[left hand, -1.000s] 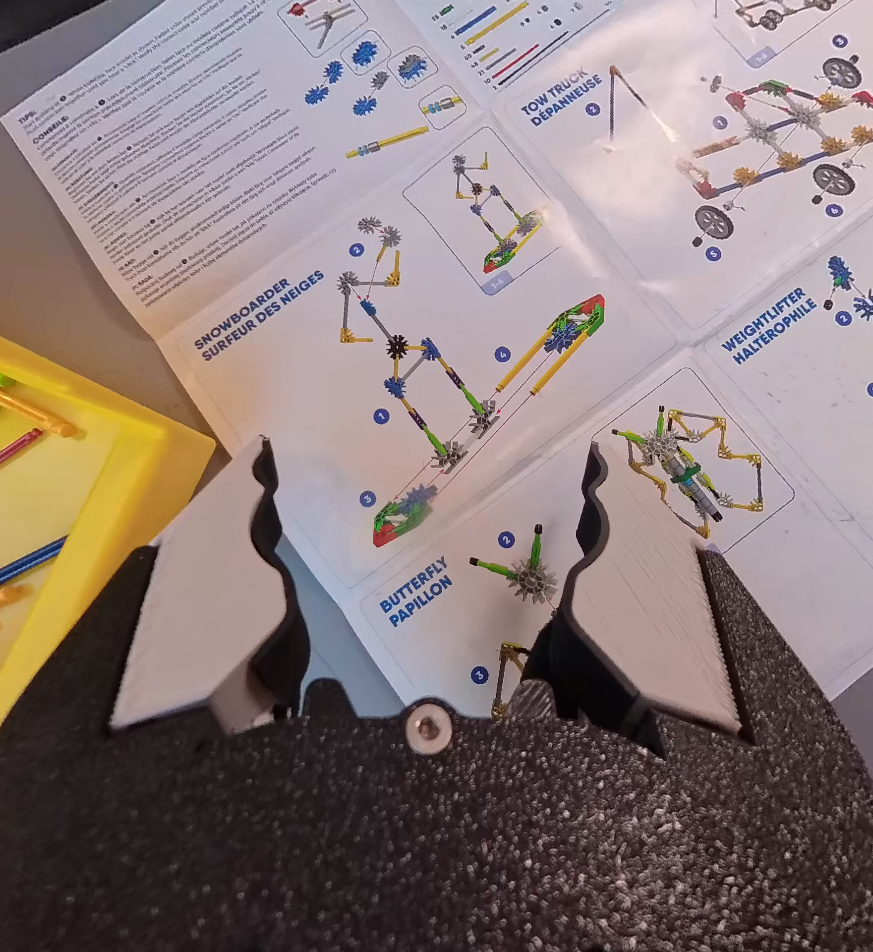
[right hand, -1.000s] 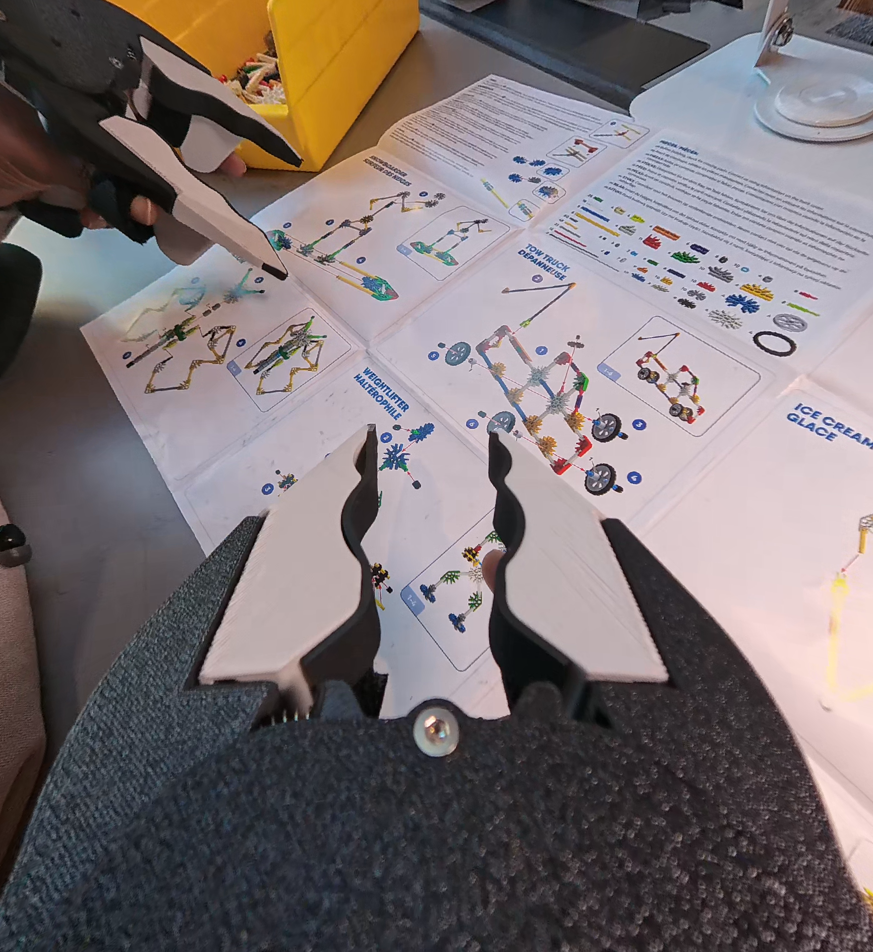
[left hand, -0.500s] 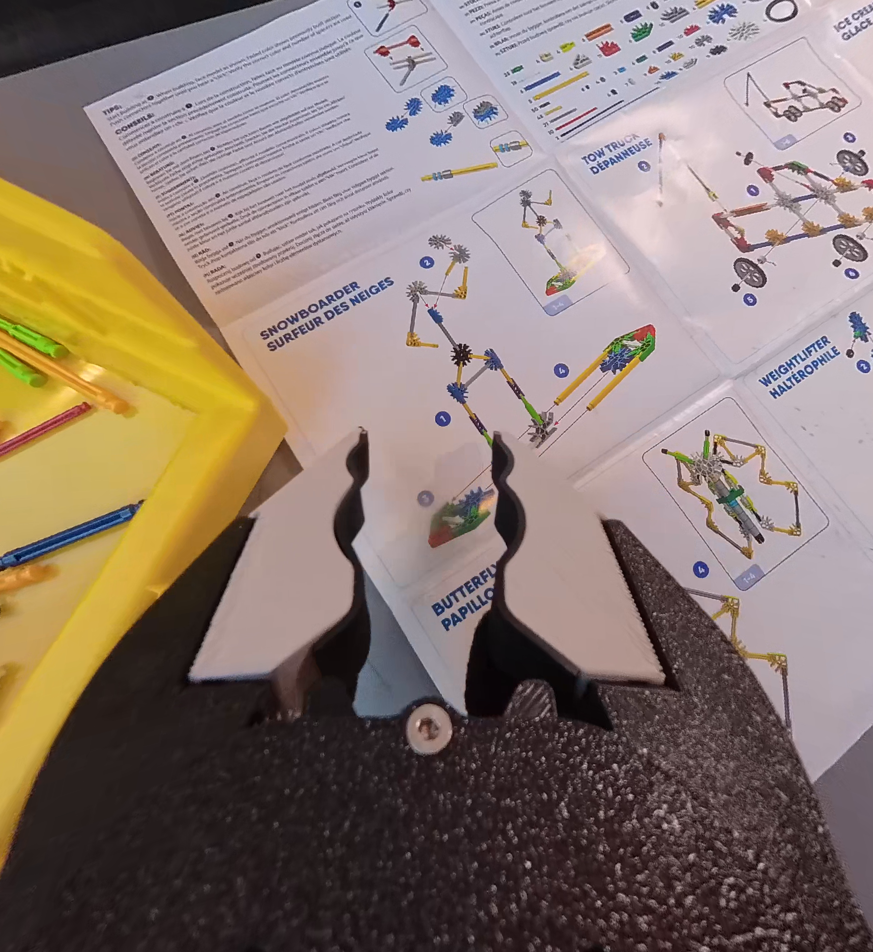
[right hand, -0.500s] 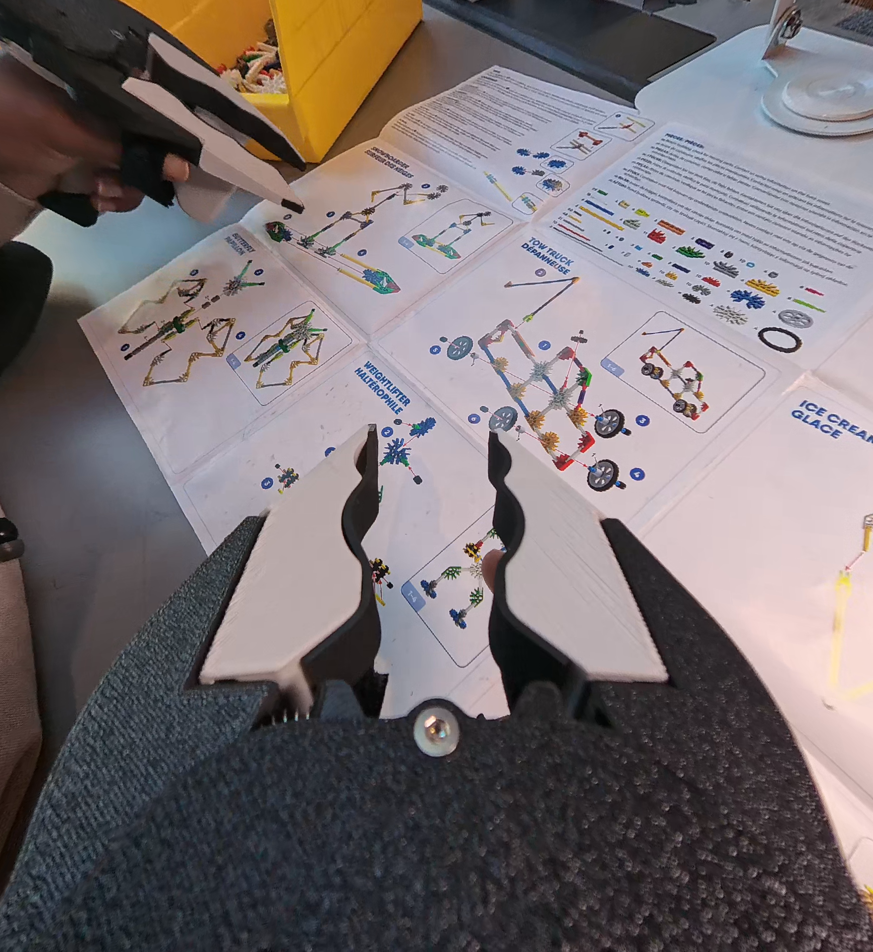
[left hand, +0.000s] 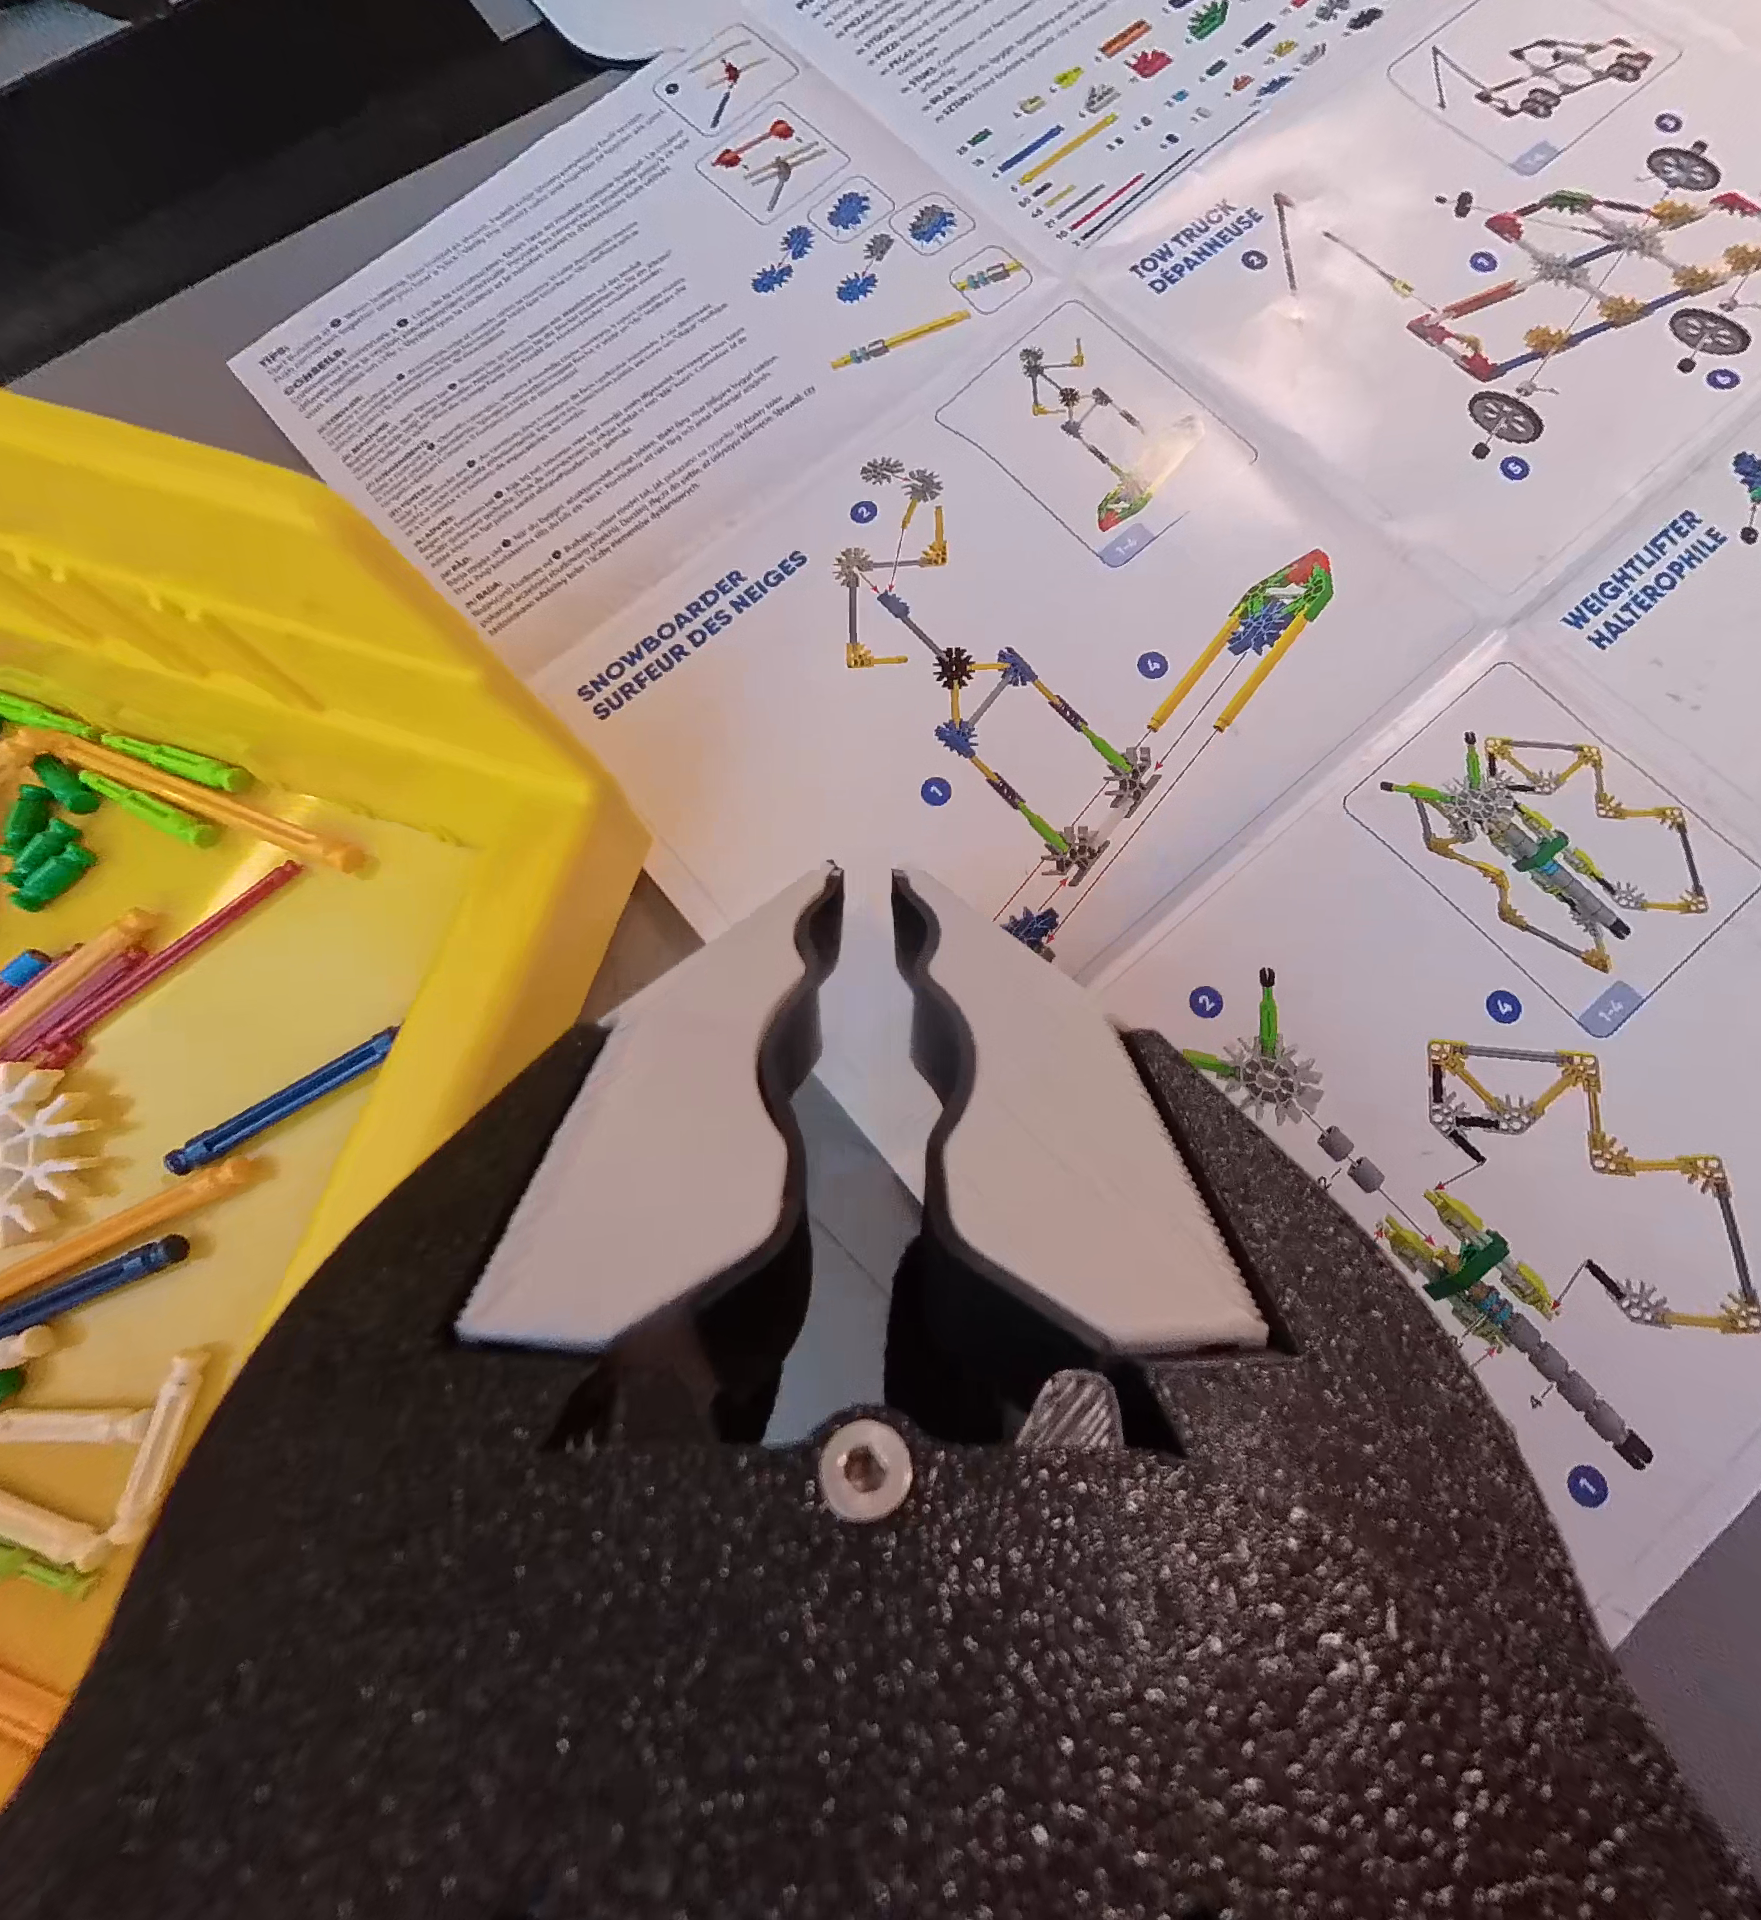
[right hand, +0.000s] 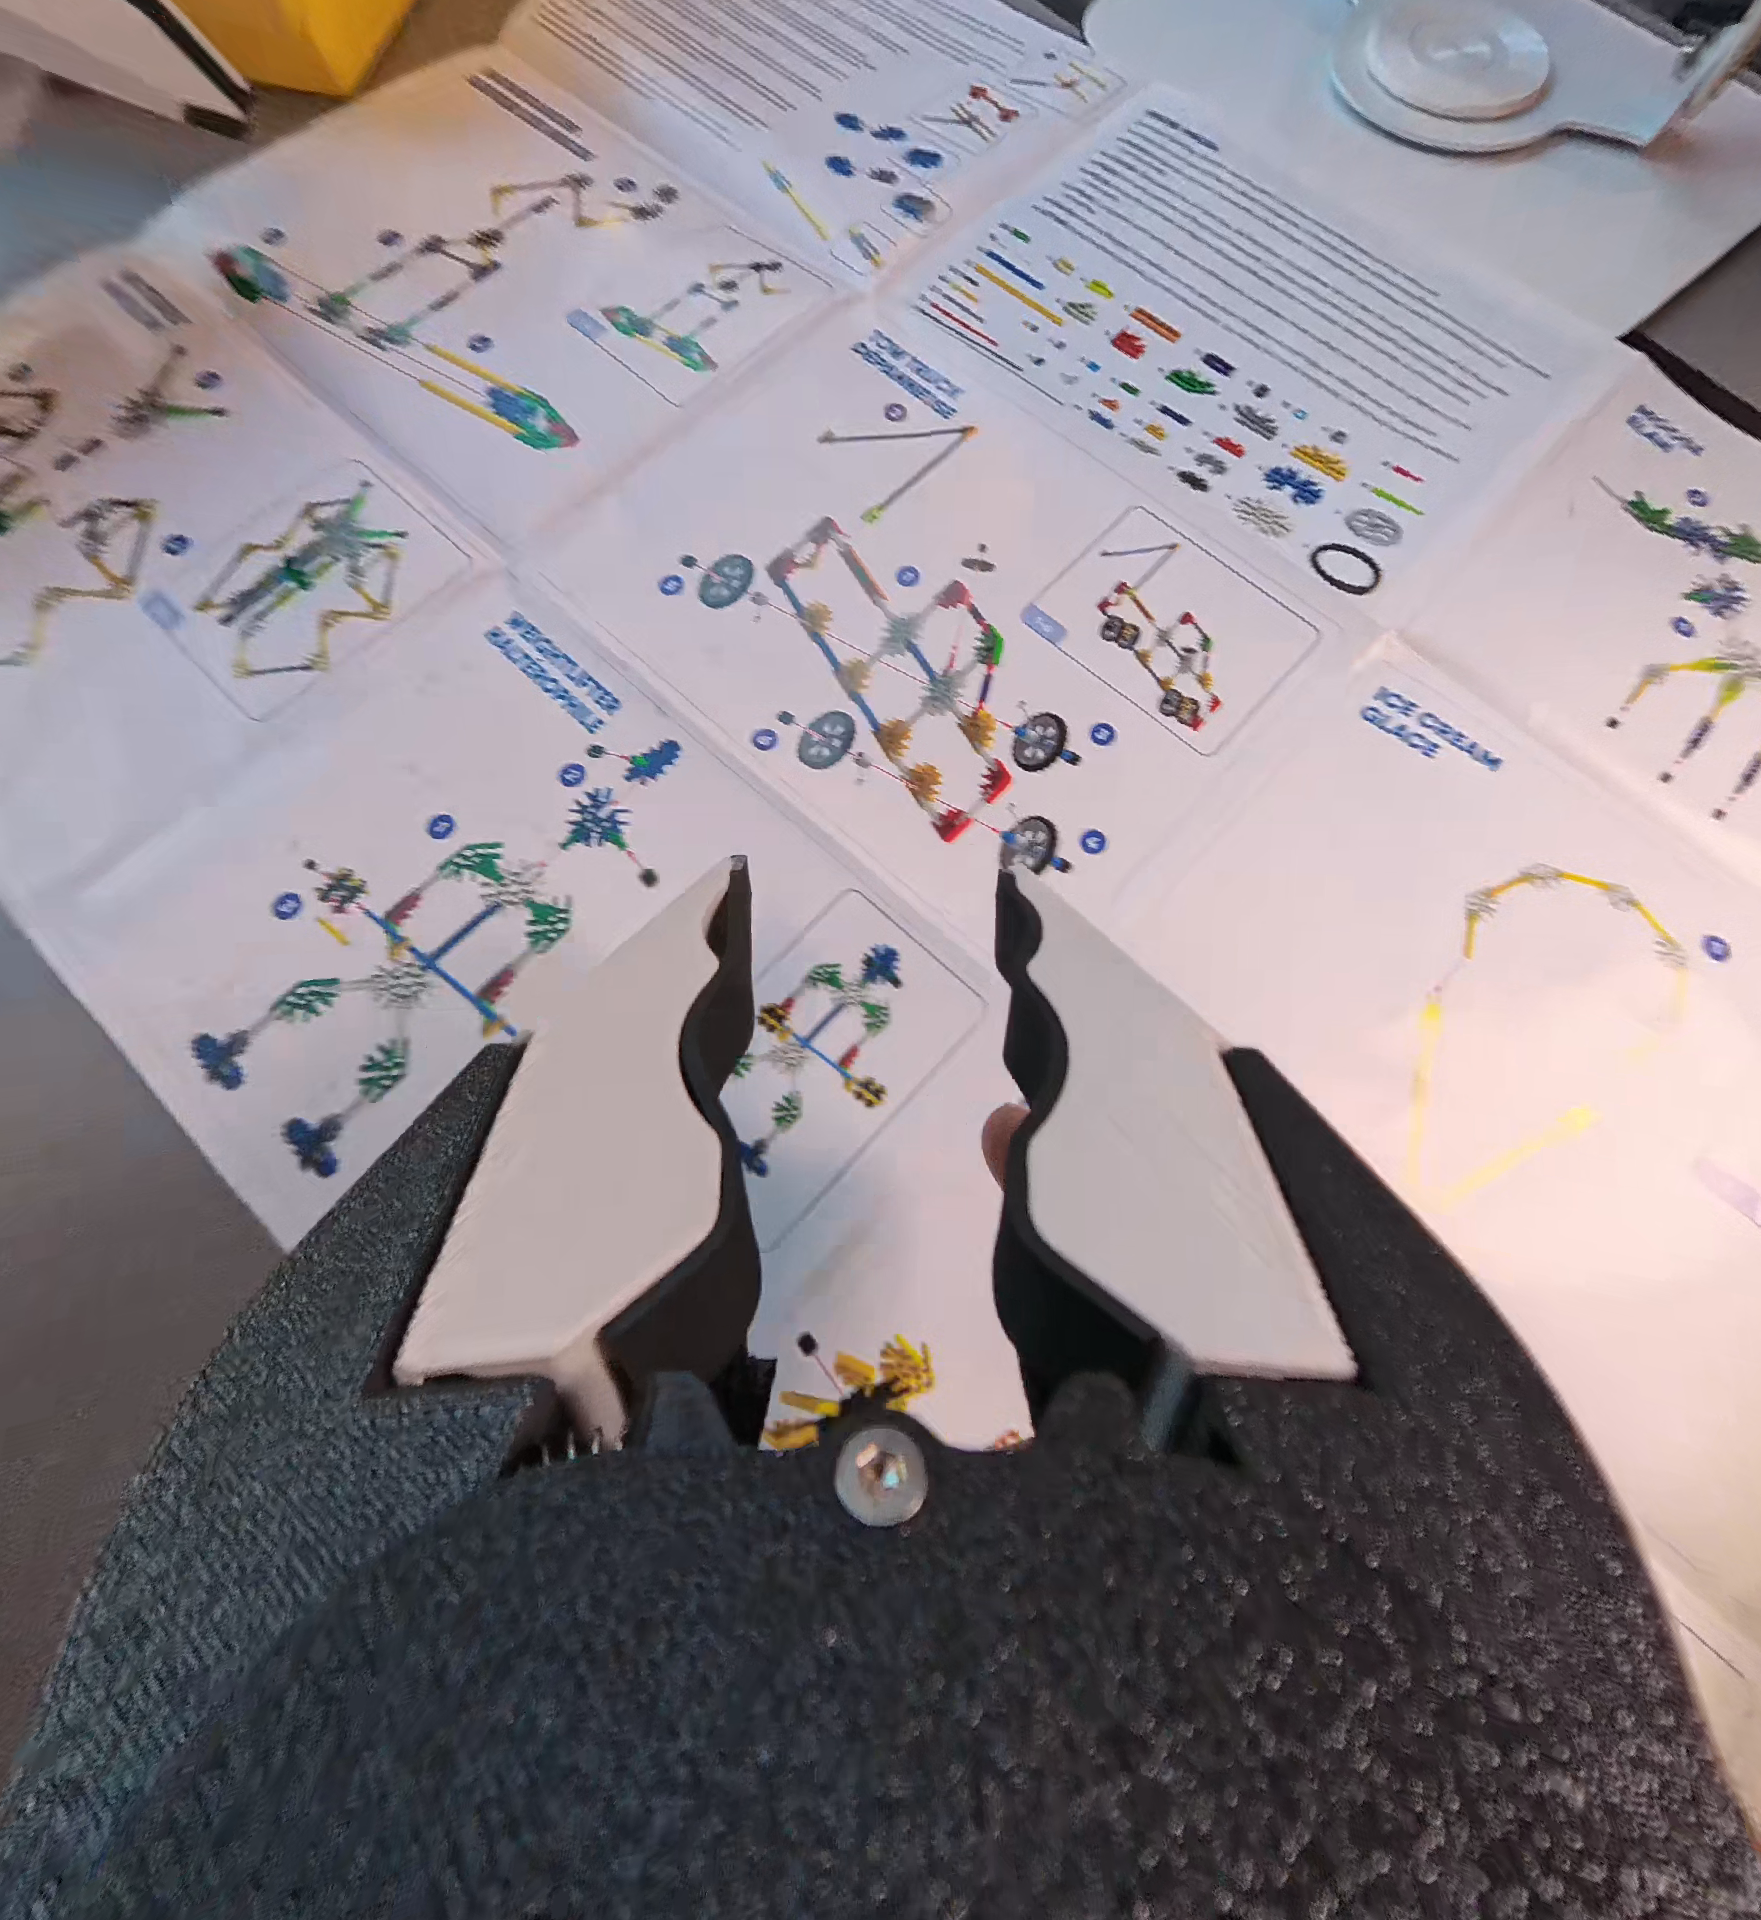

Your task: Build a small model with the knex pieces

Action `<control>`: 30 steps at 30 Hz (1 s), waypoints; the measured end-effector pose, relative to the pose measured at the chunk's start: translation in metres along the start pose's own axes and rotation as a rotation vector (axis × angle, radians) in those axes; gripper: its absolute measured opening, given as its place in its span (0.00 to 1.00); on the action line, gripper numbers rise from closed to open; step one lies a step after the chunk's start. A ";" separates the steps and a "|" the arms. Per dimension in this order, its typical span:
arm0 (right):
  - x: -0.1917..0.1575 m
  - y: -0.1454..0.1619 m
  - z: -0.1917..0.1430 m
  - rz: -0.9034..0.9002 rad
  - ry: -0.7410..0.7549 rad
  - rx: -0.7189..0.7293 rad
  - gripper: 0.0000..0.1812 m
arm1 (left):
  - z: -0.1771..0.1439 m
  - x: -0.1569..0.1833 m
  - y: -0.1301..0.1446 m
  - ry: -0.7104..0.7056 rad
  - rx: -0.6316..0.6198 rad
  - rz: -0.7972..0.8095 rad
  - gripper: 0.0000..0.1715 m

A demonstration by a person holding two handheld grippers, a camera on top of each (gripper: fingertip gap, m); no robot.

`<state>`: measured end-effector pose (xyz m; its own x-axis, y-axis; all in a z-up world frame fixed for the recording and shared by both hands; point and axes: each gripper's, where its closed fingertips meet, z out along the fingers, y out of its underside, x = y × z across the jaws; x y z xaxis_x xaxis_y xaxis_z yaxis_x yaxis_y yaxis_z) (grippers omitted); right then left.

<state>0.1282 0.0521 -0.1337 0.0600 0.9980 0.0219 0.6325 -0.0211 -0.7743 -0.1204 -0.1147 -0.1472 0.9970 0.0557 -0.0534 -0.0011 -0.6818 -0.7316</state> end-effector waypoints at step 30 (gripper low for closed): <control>0.207 0.075 -0.132 0.087 0.663 -0.270 0.04 | 0.015 0.015 0.020 0.013 -0.110 0.107 0.10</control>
<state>0.2899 0.2488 -0.1032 0.5208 0.7472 0.4130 0.7680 -0.1988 -0.6088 -0.1069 -0.1166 -0.1727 0.9926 -0.0302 -0.1180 -0.0996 -0.7589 -0.6435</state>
